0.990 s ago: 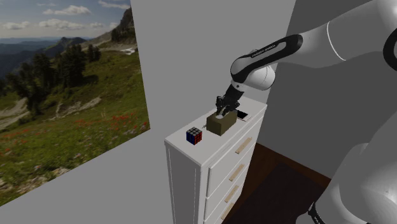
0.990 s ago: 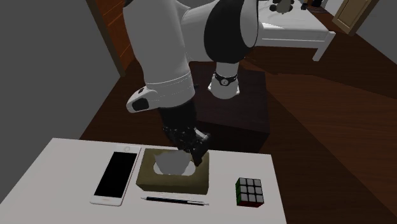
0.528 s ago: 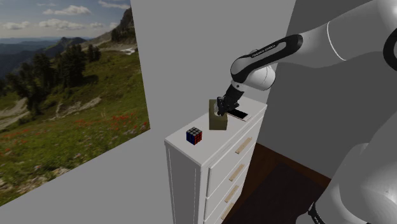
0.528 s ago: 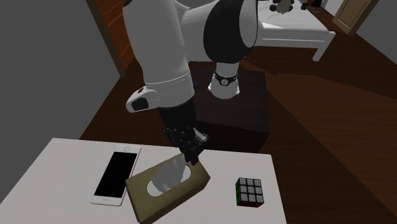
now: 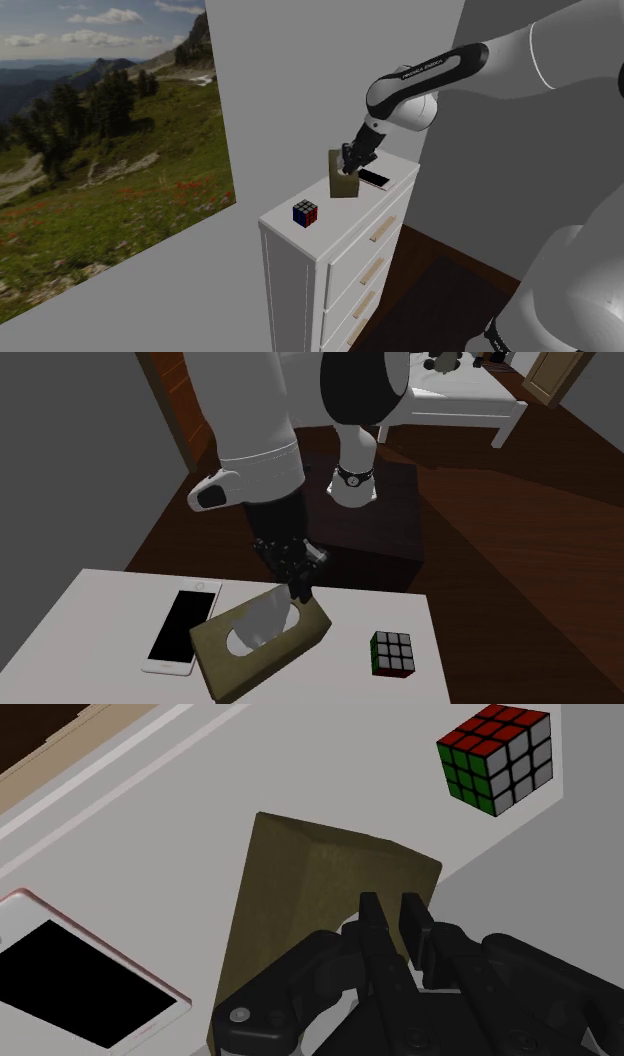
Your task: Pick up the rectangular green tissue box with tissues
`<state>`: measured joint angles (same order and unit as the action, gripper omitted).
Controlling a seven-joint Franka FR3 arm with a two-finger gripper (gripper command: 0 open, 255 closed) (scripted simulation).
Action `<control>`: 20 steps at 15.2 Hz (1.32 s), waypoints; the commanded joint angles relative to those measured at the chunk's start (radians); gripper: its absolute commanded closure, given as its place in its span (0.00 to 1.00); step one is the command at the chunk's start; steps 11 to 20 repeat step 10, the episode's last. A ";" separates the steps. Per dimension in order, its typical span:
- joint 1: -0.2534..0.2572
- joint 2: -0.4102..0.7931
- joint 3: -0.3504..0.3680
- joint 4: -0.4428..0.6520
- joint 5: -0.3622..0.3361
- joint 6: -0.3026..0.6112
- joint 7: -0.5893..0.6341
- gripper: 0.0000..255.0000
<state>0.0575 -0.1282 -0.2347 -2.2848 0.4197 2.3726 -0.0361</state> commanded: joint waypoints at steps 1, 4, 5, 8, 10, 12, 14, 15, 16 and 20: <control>-0.003 -0.013 0.001 0.014 -0.015 -0.025 0.016 1.00; -0.006 -0.030 0.003 0.037 -0.034 -0.061 0.038 1.00; -0.007 -0.036 0.003 0.045 -0.039 -0.073 0.045 1.00; -0.011 -0.050 0.005 0.070 -0.055 -0.109 0.065 1.00; -0.011 -0.051 0.005 0.071 -0.056 -0.111 0.066 1.00; -0.011 -0.051 0.005 0.071 -0.056 -0.111 0.066 1.00; -0.011 -0.051 0.005 0.071 -0.056 -0.111 0.066 1.00; -0.011 -0.051 0.005 0.071 -0.056 -0.111 0.066 1.00; -0.011 -0.051 0.005 0.071 -0.056 -0.111 0.066 1.00; -0.011 -0.051 0.005 0.071 -0.056 -0.111 0.066 1.00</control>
